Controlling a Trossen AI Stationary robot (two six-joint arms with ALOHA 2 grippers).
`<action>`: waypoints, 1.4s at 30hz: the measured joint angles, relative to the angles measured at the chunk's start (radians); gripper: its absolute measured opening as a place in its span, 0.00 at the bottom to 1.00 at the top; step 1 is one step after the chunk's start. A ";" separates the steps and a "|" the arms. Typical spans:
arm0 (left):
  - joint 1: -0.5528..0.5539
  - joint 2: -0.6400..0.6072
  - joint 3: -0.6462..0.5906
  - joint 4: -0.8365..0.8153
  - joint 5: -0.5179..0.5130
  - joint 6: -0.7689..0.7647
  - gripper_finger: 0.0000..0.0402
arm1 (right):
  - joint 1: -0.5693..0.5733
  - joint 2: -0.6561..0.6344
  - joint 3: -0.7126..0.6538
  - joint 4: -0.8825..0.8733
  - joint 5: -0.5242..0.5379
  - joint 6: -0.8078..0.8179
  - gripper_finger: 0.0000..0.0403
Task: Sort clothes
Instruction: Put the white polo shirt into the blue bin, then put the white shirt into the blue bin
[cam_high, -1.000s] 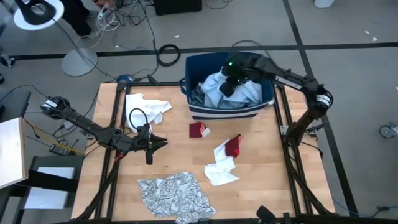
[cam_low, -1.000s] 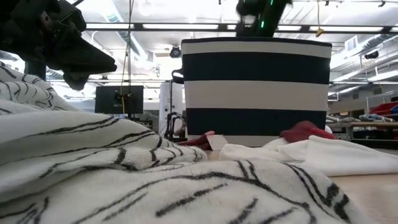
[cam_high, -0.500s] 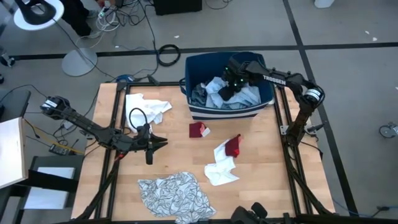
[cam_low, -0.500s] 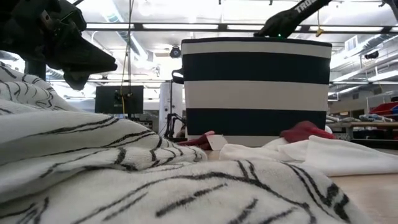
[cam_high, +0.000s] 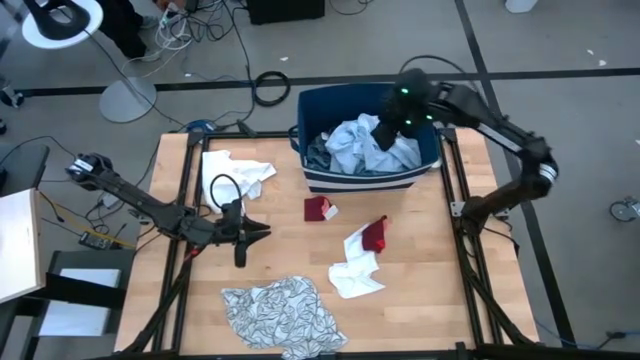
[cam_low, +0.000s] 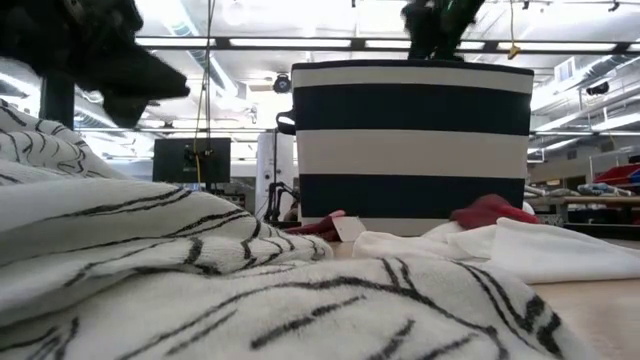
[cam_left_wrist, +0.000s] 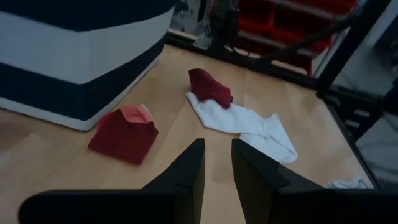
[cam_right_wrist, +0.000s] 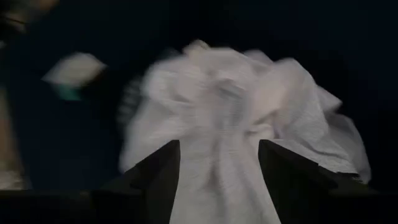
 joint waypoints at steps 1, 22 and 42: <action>-0.005 0.000 0.037 -0.059 0.000 0.000 0.21 | 0.013 -0.028 0.000 0.002 0.001 0.000 0.55; -0.171 0.477 0.620 -0.746 0.227 -0.137 0.21 | 0.632 -0.382 -0.343 0.089 0.294 0.297 0.54; -0.177 0.847 0.637 -0.514 0.510 -0.271 0.21 | 0.953 -0.383 -0.914 0.897 0.354 0.412 0.53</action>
